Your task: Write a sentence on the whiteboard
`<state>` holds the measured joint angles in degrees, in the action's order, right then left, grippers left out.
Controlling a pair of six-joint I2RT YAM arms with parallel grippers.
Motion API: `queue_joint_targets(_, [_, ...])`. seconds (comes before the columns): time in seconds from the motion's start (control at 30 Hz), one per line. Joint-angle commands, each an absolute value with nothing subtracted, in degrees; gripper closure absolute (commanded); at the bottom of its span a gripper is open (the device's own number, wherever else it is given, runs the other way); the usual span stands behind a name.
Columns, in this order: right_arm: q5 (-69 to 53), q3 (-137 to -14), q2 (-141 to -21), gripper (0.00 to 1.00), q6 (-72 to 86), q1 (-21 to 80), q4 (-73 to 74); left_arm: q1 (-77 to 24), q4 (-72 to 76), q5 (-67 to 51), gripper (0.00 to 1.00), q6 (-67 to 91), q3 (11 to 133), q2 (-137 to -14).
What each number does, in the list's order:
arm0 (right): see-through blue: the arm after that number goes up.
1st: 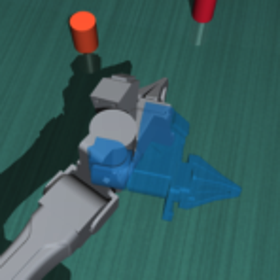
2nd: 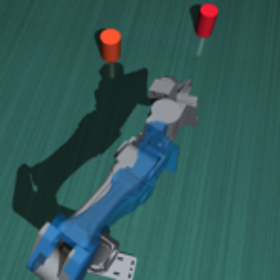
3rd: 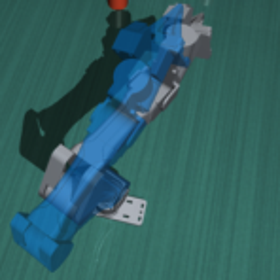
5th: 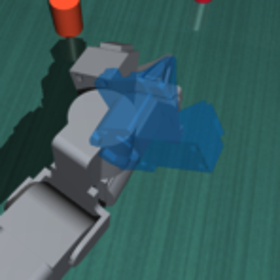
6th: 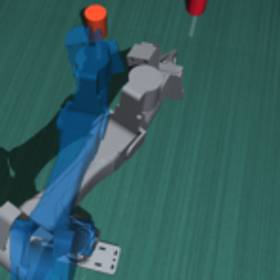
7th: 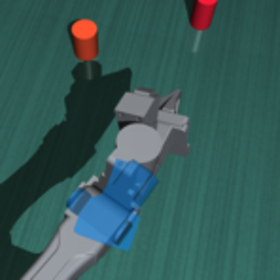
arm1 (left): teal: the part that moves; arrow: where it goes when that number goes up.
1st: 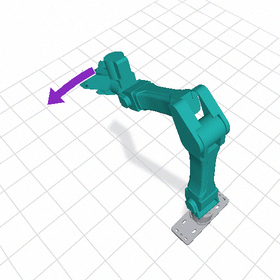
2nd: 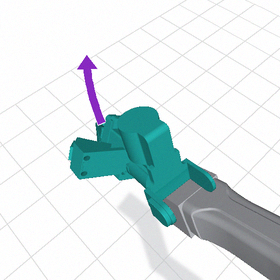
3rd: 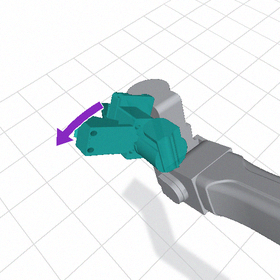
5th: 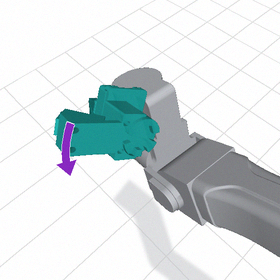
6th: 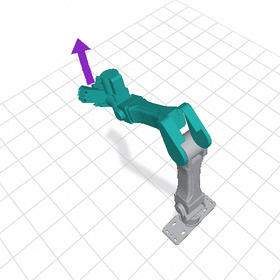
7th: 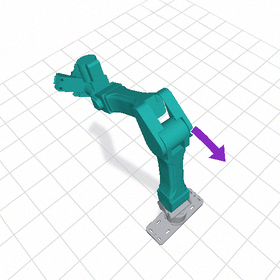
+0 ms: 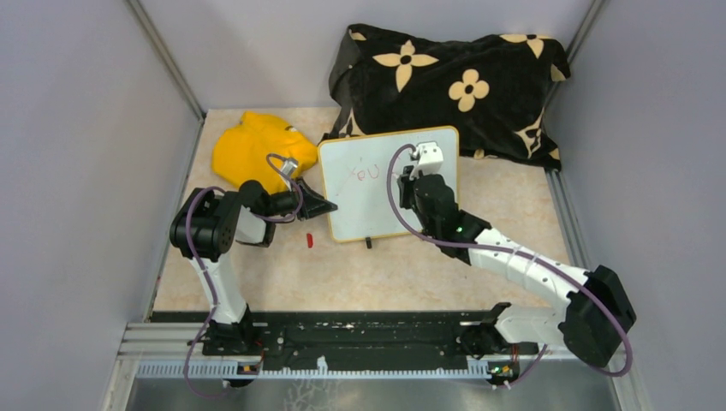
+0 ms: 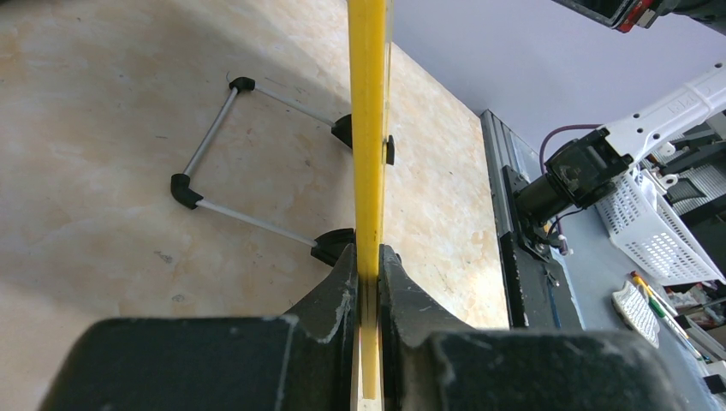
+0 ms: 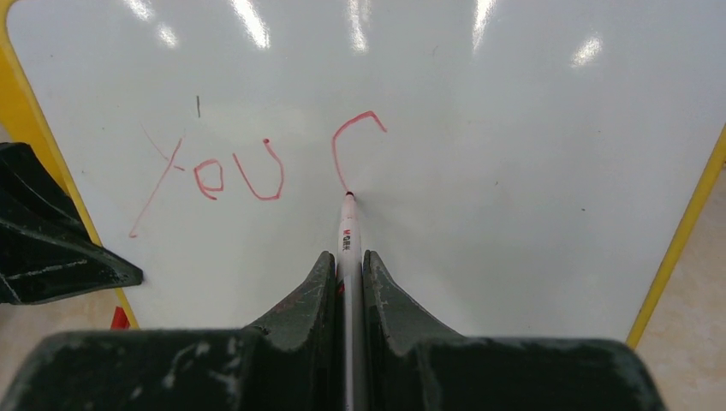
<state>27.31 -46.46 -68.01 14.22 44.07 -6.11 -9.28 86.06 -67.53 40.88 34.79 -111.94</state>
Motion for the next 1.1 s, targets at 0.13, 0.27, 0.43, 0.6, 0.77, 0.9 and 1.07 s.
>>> queue_joint_targets(0.13, [31.25,-45.26,-65.28,1.00,14.97,42.76,-4.23,-10.11,85.87,-68.79,1.00,39.72,34.96,-111.01])
queue_joint_targets(0.27, [32.22,-45.61,-64.39,1.00,15.03,42.19,-4.13,-10.11,85.87,-68.75,1.00,39.71,34.98,-111.01])
queue_joint_targets(0.43, [31.70,-43.38,-60.28,1.00,13.97,42.19,-7.22,-10.11,85.87,-68.75,1.00,39.71,34.94,-110.92])
queue_joint_targets(0.6, [32.86,-43.72,-59.36,1.00,13.54,41.58,-7.30,-10.11,85.95,-68.73,1.00,39.71,34.97,-110.99])
queue_joint_targets(0.77, [31.85,-44.47,-60.36,1.00,14.11,41.01,-8.72,-10.11,85.96,-68.76,1.00,39.79,34.98,-110.92])
queue_joint_targets(0.9, [31.17,-46.14,-62.16,1.00,14.06,40.91,-9.16,-10.11,85.97,-68.73,1.00,39.81,35.01,-111.01])
queue_joint_targets(1.07, [30.56,-47.16,-63.93,1.00,13.88,40.77,-9.93,-10.11,86.02,-68.76,1.00,39.76,35.04,-110.92])
